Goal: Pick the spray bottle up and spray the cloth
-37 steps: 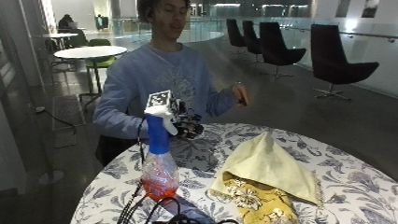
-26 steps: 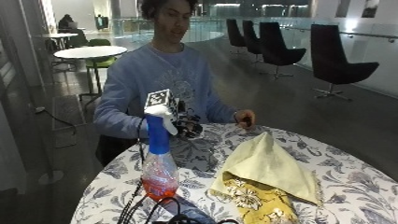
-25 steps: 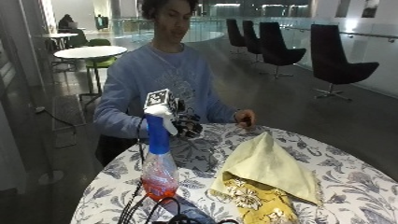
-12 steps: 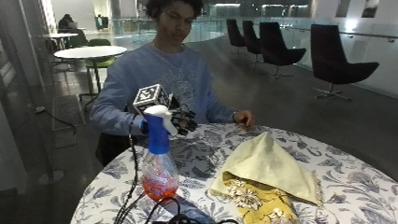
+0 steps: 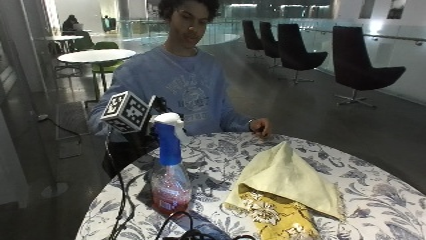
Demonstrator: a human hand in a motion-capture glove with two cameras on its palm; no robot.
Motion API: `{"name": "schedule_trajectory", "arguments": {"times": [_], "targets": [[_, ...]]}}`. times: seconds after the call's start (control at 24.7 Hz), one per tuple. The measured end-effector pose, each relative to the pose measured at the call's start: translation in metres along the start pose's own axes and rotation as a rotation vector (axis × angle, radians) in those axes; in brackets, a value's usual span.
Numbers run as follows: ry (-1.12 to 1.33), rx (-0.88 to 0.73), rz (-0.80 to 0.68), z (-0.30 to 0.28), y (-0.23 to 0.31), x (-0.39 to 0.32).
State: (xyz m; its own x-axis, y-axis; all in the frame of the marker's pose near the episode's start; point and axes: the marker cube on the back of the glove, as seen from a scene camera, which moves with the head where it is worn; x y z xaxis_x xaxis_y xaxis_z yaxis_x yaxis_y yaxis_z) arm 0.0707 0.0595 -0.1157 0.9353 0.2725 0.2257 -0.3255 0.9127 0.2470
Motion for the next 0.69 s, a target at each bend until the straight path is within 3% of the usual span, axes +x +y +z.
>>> {"name": "schedule_trajectory", "arguments": {"times": [0.28, 0.69], "targets": [[-0.274, 0.094, 0.183, -0.044, 0.002, 0.039], [-0.294, 0.205, 0.329, -0.068, -0.011, 0.089]]}}
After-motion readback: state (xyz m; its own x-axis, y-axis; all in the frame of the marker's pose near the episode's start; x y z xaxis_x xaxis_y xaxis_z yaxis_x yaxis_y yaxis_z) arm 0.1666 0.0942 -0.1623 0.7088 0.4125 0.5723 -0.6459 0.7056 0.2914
